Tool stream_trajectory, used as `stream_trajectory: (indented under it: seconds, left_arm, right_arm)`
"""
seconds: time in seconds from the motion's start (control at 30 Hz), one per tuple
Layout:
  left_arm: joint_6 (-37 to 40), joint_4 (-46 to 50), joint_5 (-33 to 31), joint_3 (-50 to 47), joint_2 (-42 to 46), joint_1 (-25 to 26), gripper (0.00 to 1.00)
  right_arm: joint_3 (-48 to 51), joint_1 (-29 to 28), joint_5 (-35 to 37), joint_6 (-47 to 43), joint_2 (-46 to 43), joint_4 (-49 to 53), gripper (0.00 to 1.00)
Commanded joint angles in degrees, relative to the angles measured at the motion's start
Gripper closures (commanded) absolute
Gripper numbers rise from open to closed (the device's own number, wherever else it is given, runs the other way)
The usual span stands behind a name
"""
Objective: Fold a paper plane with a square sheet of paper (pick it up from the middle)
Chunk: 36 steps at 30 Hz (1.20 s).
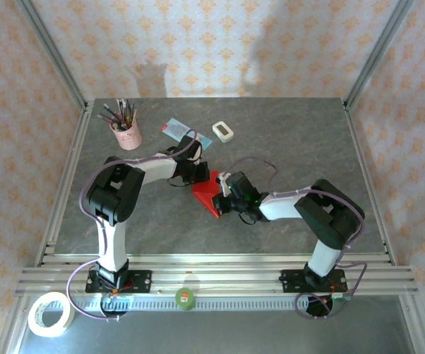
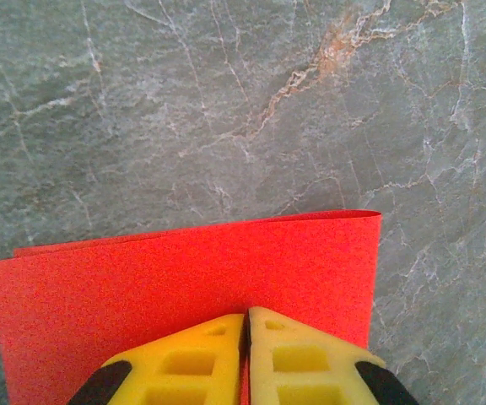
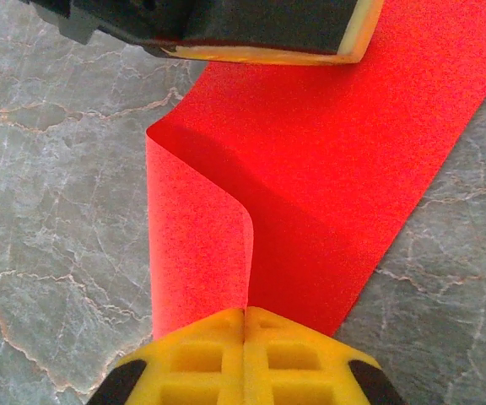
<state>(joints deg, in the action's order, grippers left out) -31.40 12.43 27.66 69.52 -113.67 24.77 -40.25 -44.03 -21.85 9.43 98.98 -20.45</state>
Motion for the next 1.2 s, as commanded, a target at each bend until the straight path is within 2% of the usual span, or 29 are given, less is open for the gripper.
stream_trajectory:
  seconds: [0.0, 0.73, 0.9, 1.17]
  left_arm:
    - [1.1, 3.8, -0.7, -0.9, -2.9, 0.9, 0.88]
    - [1.1, 3.9, -0.8, -0.7, -2.9, 0.8, 0.88]
    - [0.2, 4.0, -0.7, 0.8, -0.6, 0.9, 0.87]
    - [-6.9, -0.2, -3.9, -1.5, 10.9, -0.7, 0.69]
  right_arm:
    - [-1.2, 0.3, 1.3, 0.1, 0.7, 0.7, 0.98]
    - [-1.6, 0.3, 1.8, 0.0, 2.2, 2.6, 0.98]
    - [-1.3, 0.3, 1.8, 0.3, 2.1, 3.3, 0.98]
    - [-1.3, 0.3, 1.8, 1.1, 2.0, 3.6, 0.98]
